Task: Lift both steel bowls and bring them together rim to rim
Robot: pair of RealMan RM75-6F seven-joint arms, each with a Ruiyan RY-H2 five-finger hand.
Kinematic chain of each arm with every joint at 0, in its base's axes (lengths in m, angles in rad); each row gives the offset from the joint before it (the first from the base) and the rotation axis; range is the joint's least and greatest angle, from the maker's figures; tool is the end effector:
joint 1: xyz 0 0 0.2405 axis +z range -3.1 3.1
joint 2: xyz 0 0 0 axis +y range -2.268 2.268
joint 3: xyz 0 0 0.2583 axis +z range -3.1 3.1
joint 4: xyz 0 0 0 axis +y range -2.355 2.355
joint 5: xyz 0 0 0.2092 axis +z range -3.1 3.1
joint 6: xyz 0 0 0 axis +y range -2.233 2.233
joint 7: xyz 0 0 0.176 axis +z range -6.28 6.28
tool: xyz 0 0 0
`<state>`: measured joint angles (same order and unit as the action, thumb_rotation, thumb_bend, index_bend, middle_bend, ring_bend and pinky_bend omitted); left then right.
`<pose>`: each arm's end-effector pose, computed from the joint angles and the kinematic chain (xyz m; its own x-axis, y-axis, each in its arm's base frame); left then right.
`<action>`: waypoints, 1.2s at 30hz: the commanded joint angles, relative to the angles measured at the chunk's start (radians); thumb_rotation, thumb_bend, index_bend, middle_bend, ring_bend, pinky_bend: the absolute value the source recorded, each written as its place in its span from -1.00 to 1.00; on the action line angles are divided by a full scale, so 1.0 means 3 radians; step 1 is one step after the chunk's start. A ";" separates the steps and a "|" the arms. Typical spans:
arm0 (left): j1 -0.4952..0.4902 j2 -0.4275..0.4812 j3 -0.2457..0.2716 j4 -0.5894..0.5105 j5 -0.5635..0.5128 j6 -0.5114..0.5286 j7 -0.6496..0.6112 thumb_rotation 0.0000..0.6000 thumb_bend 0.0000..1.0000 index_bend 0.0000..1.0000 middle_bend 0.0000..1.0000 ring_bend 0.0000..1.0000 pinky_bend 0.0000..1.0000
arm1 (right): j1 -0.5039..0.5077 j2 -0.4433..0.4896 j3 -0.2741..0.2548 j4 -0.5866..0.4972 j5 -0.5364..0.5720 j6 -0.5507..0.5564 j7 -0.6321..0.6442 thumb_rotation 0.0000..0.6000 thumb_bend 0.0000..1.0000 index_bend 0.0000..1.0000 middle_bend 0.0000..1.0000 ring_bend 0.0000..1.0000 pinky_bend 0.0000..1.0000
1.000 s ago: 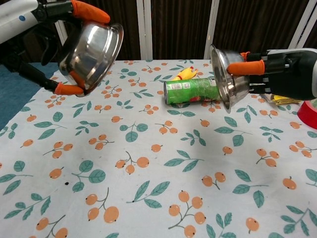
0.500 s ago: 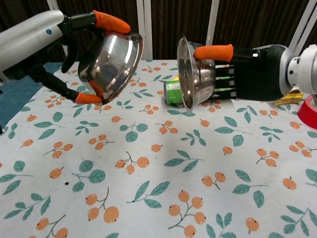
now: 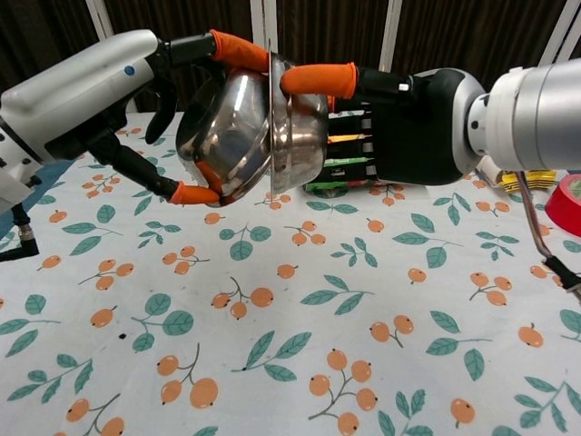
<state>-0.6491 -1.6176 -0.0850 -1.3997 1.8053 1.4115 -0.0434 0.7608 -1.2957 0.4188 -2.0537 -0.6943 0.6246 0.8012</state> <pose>-0.0835 0.3004 0.0033 0.1418 -0.0059 0.9899 0.6449 -0.7581 -0.0968 -0.0331 -0.3102 0.0047 -0.8131 -0.5640 0.1437 -0.4695 0.4896 -0.7348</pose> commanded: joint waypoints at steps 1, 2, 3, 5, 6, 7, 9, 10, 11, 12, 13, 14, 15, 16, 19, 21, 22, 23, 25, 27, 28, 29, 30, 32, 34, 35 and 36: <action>-0.0014 -0.0024 0.0004 0.0003 -0.0008 -0.0014 0.0008 1.00 -0.39 -0.09 0.21 0.04 0.41 | 0.0058 -0.0018 -0.0021 -0.0093 0.0101 0.0100 -0.0122 1.00 -0.18 0.86 0.75 0.84 1.00; -0.0017 -0.0033 0.0008 0.0002 -0.0003 -0.0009 0.0011 1.00 -0.38 -0.09 0.21 0.04 0.41 | 0.0067 -0.0020 -0.0024 -0.0104 0.0130 0.0130 -0.0158 1.00 -0.18 0.86 0.75 0.84 1.00; -0.0017 -0.0037 0.0012 0.0001 0.0006 0.0002 0.0015 1.00 -0.38 -0.09 0.21 0.04 0.41 | 0.0071 -0.0021 -0.0020 -0.0104 0.0151 0.0147 -0.0176 1.00 -0.18 0.86 0.75 0.84 1.00; -0.0012 -0.0032 0.0024 -0.0012 0.0032 0.0033 0.0029 1.00 -0.39 -0.09 0.21 0.04 0.41 | 0.0069 -0.0008 -0.0013 -0.0099 0.0186 0.0147 -0.0201 1.00 -0.18 0.86 0.75 0.84 1.00; -0.0009 -0.0023 0.0030 -0.0026 0.0045 0.0049 0.0036 1.00 -0.39 -0.09 0.21 0.04 0.41 | 0.0062 0.0002 -0.0007 -0.0087 0.0195 0.0141 -0.0203 1.00 -0.18 0.86 0.75 0.84 1.00; -0.0004 -0.0011 0.0033 -0.0040 0.0055 0.0064 0.0047 1.00 -0.39 -0.09 0.21 0.04 0.41 | 0.0052 0.0013 0.0004 -0.0071 0.0203 0.0130 -0.0197 1.00 -0.18 0.86 0.75 0.84 1.00; 0.0007 0.0021 0.0040 -0.0077 0.0072 0.0093 0.0074 1.00 -0.38 -0.09 0.21 0.04 0.41 | 0.0022 0.0033 0.0020 -0.0024 0.0206 0.0099 -0.0183 1.00 -0.18 0.86 0.75 0.84 1.00; 0.0012 0.0037 0.0042 -0.0095 0.0078 0.0105 0.0084 1.00 -0.38 -0.09 0.21 0.04 0.41 | 0.0004 0.0043 0.0027 0.0002 0.0202 0.0080 -0.0171 1.00 -0.18 0.86 0.75 0.84 1.00; 0.0018 0.0054 0.0045 -0.0113 0.0084 0.0119 0.0096 1.00 -0.39 -0.09 0.21 0.04 0.41 | -0.0019 0.0053 0.0038 0.0029 0.0191 0.0046 -0.0152 1.00 -0.18 0.86 0.75 0.84 1.00; 0.0021 0.0069 0.0044 -0.0128 0.0091 0.0131 0.0108 1.00 -0.39 -0.09 0.21 0.04 0.41 | -0.0041 0.0063 0.0044 0.0062 0.0180 0.0021 -0.0137 1.00 -0.18 0.86 0.75 0.84 1.00; 0.0027 0.0087 0.0048 -0.0147 0.0097 0.0141 0.0119 1.00 -0.39 -0.09 0.21 0.04 0.41 | -0.0063 0.0070 0.0054 0.0099 0.0160 -0.0018 -0.0120 1.00 -0.18 0.86 0.75 0.84 1.00; 0.0031 0.0102 0.0051 -0.0162 0.0103 0.0149 0.0125 1.00 -0.39 -0.09 0.21 0.04 0.41 | -0.0081 0.0074 0.0061 0.0133 0.0146 -0.0047 -0.0105 1.00 -0.18 0.86 0.75 0.84 1.00; 0.0035 0.0113 0.0055 -0.0175 0.0106 0.0153 0.0131 1.00 -0.39 -0.09 0.21 0.04 0.41 | -0.0099 0.0080 0.0067 0.0170 0.0134 -0.0081 -0.0088 1.00 -0.18 0.86 0.75 0.84 1.00; 0.0039 0.0125 0.0058 -0.0188 0.0113 0.0161 0.0142 1.00 -0.39 -0.09 0.21 0.04 0.41 | -0.0119 0.0085 0.0078 0.0210 0.0112 -0.0129 -0.0068 1.00 -0.17 0.86 0.75 0.84 1.00; 0.0048 0.0151 0.0070 -0.0212 0.0130 0.0175 0.0162 1.00 -0.38 -0.09 0.21 0.04 0.41 | -0.0169 0.0092 0.0102 0.0305 0.0069 -0.0220 -0.0020 1.00 -0.17 0.86 0.75 0.84 1.00; 0.0053 0.0165 0.0079 -0.0222 0.0139 0.0178 0.0171 1.00 -0.38 -0.09 0.21 0.04 0.41 | -0.0197 0.0092 0.0121 0.0346 0.0052 -0.0256 0.0010 1.00 -0.17 0.86 0.75 0.84 1.00; 0.0053 0.0169 0.0080 -0.0224 0.0139 0.0176 0.0175 1.00 -0.38 -0.09 0.21 0.04 0.41 | -0.0207 0.0093 0.0129 0.0358 0.0044 -0.0268 0.0019 1.00 -0.17 0.86 0.75 0.84 1.00; 0.0054 0.0172 0.0083 -0.0226 0.0140 0.0175 0.0179 1.00 -0.39 -0.09 0.21 0.04 0.41 | -0.0217 0.0094 0.0137 0.0368 0.0036 -0.0279 0.0026 1.00 -0.17 0.86 0.75 0.84 1.00; 0.0055 0.0175 0.0083 -0.0227 0.0136 0.0169 0.0186 1.00 -0.39 -0.09 0.21 0.04 0.41 | -0.0234 0.0098 0.0151 0.0380 0.0017 -0.0301 0.0037 1.00 -0.17 0.86 0.75 0.84 1.00; 0.0052 0.0170 0.0081 -0.0220 0.0125 0.0156 0.0192 1.00 -0.39 -0.09 0.21 0.04 0.41 | -0.0252 0.0105 0.0167 0.0375 0.0002 -0.0323 0.0051 1.00 -0.17 0.86 0.75 0.84 1.00; 0.0050 0.0166 0.0079 -0.0214 0.0116 0.0145 0.0193 1.00 -0.38 -0.09 0.21 0.04 0.41 | -0.0260 0.0110 0.0177 0.0371 -0.0006 -0.0334 0.0056 1.00 -0.17 0.86 0.75 0.84 1.00; 0.0047 0.0159 0.0076 -0.0209 0.0105 0.0133 0.0191 1.00 -0.38 -0.09 0.21 0.04 0.41 | -0.0266 0.0114 0.0183 0.0365 -0.0021 -0.0339 0.0052 1.00 -0.16 0.86 0.75 0.84 1.00; 0.0042 0.0151 0.0071 -0.0203 0.0096 0.0123 0.0189 1.00 -0.38 -0.09 0.21 0.04 0.41 | -0.0271 0.0115 0.0186 0.0359 -0.0031 -0.0341 0.0048 1.00 -0.16 0.86 0.75 0.84 1.00; 0.0034 0.0134 0.0064 -0.0190 0.0087 0.0110 0.0189 1.00 -0.38 -0.09 0.21 0.04 0.41 | -0.0278 0.0113 0.0186 0.0340 -0.0043 -0.0352 0.0044 1.00 -0.16 0.86 0.75 0.84 1.00; 0.0012 0.0107 0.0049 -0.0151 0.0081 0.0085 0.0202 1.00 -0.38 -0.09 0.22 0.04 0.41 | -0.0287 0.0115 0.0187 0.0280 -0.0043 -0.0380 0.0044 1.00 -0.16 0.86 0.75 0.84 1.00; -0.0005 0.0090 0.0038 -0.0125 0.0061 0.0048 0.0211 1.00 -0.37 -0.08 0.22 0.04 0.41 | -0.0290 0.0124 0.0194 0.0209 -0.0058 -0.0392 0.0037 1.00 -0.15 0.86 0.75 0.84 1.00; -0.0013 0.0078 0.0033 -0.0111 0.0051 0.0033 0.0210 1.00 -0.37 -0.08 0.22 0.05 0.41 | -0.0295 0.0132 0.0193 0.0172 -0.0062 -0.0383 0.0026 1.00 -0.15 0.86 0.75 0.84 1.00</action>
<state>-0.6479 -1.5881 -0.0714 -1.4405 1.8260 1.4297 0.0175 0.6751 -1.2598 0.4755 -1.9816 -0.7091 0.5123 0.8127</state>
